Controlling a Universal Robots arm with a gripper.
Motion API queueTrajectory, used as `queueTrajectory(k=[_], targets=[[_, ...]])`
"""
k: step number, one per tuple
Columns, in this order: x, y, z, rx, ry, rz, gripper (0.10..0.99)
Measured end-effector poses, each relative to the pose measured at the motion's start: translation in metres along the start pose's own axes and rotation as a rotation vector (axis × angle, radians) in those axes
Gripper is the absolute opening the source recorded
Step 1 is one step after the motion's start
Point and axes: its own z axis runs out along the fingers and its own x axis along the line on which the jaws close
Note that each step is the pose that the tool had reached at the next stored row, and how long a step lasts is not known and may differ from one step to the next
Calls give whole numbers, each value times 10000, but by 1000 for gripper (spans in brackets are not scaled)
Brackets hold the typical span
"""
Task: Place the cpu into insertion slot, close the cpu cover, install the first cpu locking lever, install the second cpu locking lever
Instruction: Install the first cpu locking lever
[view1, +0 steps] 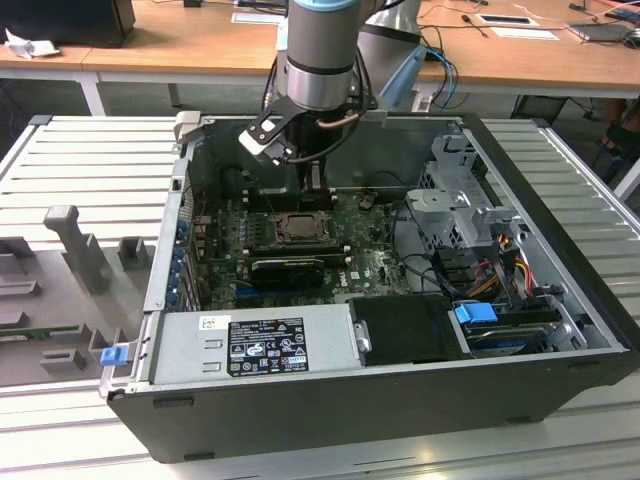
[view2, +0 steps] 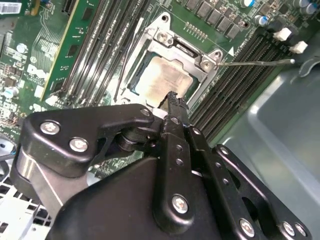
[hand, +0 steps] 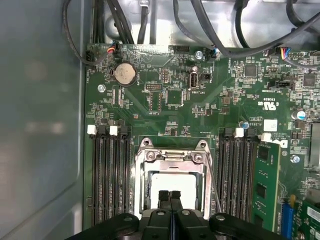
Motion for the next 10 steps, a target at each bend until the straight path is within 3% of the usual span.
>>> queueTrajectory(k=[6,8,9,10], targets=[[2,-3,-149,5,0,-1,106],[4,-5,-233,6,1,-1,106],[6,-7,-330,7,0,0,106],[7,-8,-378,7,0,-5,106]])
